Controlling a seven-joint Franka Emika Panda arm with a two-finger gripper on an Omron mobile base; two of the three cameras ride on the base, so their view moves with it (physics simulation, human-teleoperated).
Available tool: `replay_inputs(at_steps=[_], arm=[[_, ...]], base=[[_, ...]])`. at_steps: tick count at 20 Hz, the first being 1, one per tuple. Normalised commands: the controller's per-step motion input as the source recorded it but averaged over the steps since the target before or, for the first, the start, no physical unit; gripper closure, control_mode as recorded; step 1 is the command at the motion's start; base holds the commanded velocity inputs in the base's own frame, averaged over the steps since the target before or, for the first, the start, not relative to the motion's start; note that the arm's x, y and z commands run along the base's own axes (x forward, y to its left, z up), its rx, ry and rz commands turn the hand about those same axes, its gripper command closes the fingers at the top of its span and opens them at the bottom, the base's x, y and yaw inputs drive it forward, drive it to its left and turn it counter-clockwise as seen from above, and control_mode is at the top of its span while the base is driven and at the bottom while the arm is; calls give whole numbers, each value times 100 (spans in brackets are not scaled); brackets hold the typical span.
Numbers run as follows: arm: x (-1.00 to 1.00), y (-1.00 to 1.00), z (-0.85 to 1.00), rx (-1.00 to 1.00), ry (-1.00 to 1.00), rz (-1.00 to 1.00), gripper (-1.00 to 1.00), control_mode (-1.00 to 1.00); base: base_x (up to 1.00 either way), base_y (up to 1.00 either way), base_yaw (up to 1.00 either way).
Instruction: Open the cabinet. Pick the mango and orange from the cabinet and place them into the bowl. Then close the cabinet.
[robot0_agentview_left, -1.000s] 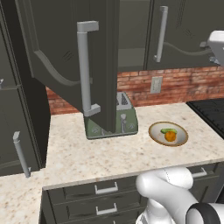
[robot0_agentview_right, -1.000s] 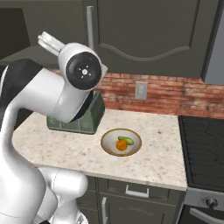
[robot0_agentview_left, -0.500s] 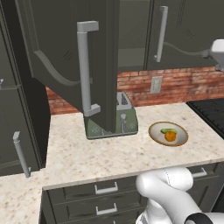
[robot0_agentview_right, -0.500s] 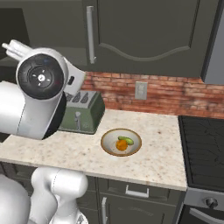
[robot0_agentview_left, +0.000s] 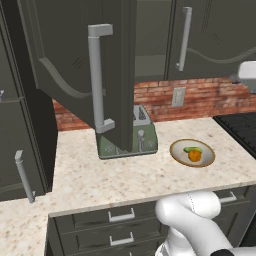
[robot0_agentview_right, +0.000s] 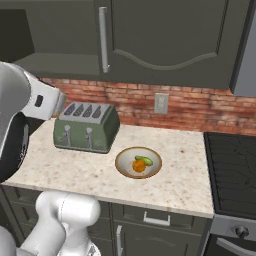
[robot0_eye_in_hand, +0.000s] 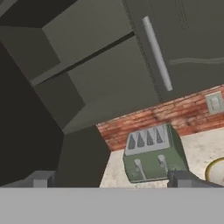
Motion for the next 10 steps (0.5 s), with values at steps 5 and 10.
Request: replay_inputs(at_steps=[5,10], arm=[[-45,37,0,-13,7,0,-100,-100],[-35,43,0,-13,6,0,-100,-100]], base=[[0,0,0],[0,0,0]])
